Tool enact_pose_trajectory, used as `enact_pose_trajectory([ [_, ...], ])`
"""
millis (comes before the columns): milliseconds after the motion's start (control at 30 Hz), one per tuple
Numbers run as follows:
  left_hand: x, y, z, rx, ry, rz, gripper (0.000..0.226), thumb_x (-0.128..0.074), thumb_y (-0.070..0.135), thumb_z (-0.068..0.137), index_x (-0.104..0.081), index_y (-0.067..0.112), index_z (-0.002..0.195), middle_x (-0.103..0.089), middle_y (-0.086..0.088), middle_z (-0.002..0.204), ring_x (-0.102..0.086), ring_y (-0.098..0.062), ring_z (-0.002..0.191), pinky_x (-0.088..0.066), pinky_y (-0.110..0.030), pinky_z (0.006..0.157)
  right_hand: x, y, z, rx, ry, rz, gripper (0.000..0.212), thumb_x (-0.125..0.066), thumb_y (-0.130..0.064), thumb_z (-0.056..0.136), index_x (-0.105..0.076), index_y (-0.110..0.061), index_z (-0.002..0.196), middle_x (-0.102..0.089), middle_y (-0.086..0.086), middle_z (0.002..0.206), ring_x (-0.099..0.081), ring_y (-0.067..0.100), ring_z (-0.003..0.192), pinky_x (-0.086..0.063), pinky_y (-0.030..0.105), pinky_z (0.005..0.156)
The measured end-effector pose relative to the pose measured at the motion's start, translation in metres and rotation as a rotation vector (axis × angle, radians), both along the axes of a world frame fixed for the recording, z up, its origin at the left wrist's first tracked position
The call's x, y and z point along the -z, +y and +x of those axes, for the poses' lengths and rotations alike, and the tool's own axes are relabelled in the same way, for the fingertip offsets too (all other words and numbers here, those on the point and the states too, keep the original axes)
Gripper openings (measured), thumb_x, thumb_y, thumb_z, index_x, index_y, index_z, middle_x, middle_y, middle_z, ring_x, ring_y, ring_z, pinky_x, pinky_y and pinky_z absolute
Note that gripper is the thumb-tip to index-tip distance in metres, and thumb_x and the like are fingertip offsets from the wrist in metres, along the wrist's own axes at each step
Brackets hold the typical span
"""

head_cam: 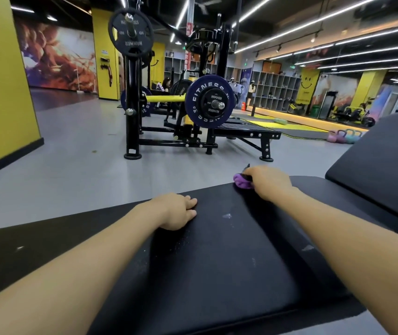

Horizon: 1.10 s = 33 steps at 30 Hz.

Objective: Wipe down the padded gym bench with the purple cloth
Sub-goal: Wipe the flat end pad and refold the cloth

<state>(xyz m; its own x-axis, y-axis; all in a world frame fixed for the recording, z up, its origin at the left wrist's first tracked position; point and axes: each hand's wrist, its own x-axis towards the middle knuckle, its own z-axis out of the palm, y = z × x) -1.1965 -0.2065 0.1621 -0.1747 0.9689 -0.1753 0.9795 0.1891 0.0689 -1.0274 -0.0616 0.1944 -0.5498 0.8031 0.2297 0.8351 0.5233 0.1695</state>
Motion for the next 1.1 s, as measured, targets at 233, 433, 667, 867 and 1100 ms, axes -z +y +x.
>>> enact_pose_trajectory([
  [233, -0.001, 0.001, 0.0, -0.001, 0.031, -0.004, 0.051, -0.026, 0.038, 0.102, -0.015, 0.025, 0.15, -0.012, 0.004, 0.158, -0.02, -0.02, 0.144, -0.018, -0.03, 0.115, 0.018, -0.053, -0.051, -0.325, -0.013, -0.013, 0.017, -0.051, -0.019, 0.089, -0.063, -0.025, 0.101, -0.064, 0.006, 0.107, -0.059, 0.031, 0.098, -0.037, 0.03, 0.067],
  [433, 0.0, -0.001, 0.002, -0.008, 0.001, -0.005, 0.051, -0.025, 0.037, 0.102, -0.013, 0.026, 0.151, -0.008, 0.007, 0.158, -0.017, -0.019, 0.145, -0.016, -0.032, 0.117, 0.003, -0.026, -0.007, -0.194, -0.012, -0.031, 0.024, -0.044, -0.029, 0.096, -0.06, -0.03, 0.114, -0.061, 0.004, 0.112, -0.058, 0.028, 0.102, -0.037, 0.029, 0.07],
  [667, 0.002, 0.005, -0.001, -0.01, 0.002, -0.016, 0.051, -0.024, 0.036, 0.102, -0.012, 0.026, 0.151, -0.006, 0.007, 0.158, -0.016, -0.019, 0.145, -0.015, -0.033, 0.118, 0.009, -0.047, -0.014, -0.118, 0.061, -0.003, 0.017, -0.05, -0.011, 0.087, -0.057, -0.025, 0.078, -0.06, 0.001, 0.096, -0.058, 0.03, 0.095, -0.035, 0.03, 0.065],
  [867, 0.003, 0.005, 0.003, -0.03, 0.033, -0.026, 0.051, -0.023, 0.035, 0.103, -0.011, 0.024, 0.151, -0.006, 0.004, 0.159, -0.016, -0.021, 0.145, -0.015, -0.031, 0.117, 0.013, -0.059, -0.011, -0.337, 0.04, -0.044, 0.039, -0.05, -0.012, 0.088, -0.058, -0.038, 0.117, -0.061, -0.001, 0.117, -0.057, 0.028, 0.104, -0.039, 0.031, 0.069],
  [1100, 0.001, 0.006, 0.004, -0.044, 0.038, -0.052, 0.051, -0.022, 0.033, 0.103, -0.008, 0.022, 0.151, -0.004, 0.003, 0.159, -0.013, -0.02, 0.146, -0.012, -0.033, 0.118, -0.002, -0.03, 0.041, 0.013, 0.033, 0.019, 0.021, -0.043, -0.017, 0.093, -0.061, -0.022, 0.104, -0.061, 0.008, 0.11, -0.058, 0.032, 0.1, -0.037, 0.029, 0.068],
])
